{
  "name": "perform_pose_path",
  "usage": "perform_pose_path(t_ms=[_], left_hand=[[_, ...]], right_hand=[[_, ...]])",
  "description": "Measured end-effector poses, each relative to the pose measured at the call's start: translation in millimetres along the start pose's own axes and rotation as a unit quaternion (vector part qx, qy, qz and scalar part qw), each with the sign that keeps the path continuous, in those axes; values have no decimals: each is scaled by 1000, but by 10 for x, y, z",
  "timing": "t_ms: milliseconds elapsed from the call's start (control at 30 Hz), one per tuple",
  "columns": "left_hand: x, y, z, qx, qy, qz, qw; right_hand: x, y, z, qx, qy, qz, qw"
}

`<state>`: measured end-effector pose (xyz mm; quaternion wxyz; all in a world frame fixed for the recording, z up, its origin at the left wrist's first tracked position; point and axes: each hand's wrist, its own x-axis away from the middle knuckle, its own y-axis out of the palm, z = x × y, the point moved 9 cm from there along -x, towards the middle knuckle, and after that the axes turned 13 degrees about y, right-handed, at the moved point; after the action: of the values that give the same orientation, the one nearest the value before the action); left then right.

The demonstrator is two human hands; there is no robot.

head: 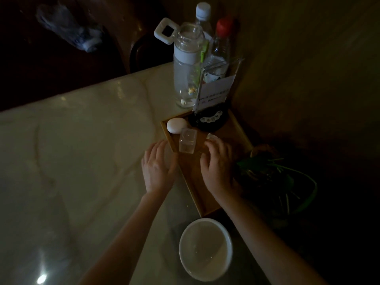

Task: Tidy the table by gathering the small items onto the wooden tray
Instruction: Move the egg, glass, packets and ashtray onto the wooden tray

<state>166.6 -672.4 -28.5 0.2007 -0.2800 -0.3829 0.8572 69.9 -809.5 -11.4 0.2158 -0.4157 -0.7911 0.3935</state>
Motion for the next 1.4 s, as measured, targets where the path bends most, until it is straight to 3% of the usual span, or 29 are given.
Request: perform_pose_path(t_ms=[133, 267, 533, 700, 900, 1100, 1267, 1400], left_hand=[[236, 190, -194, -69, -44, -128, 988], [334, 321, -321, -118, -66, -188, 973], [336, 318, -329, -137, -66, -185, 971], [334, 297, -328, -136, -68, -184, 971], [328, 293, -336, -144, -68, -181, 971], [317, 289, -334, -143, -70, -175, 972], [321, 280, -344, -138, -75, -172, 972], [310, 267, -326, -131, -76, -167, 974]], right_hand=[[168, 304, 86, 68, 20, -118, 990], [212, 415, 147, 84, 35, -151, 984], [74, 285, 213, 55, 36, -113, 991], [20, 191, 223, -23, 65, -80, 994], [-122, 163, 206, -57, 91, -83, 991], [-262, 193, 260, -24, 135, -103, 985], [-371, 250, 404, 90, 181, -94, 975], [-402, 281, 422, 115, 184, -103, 971]])
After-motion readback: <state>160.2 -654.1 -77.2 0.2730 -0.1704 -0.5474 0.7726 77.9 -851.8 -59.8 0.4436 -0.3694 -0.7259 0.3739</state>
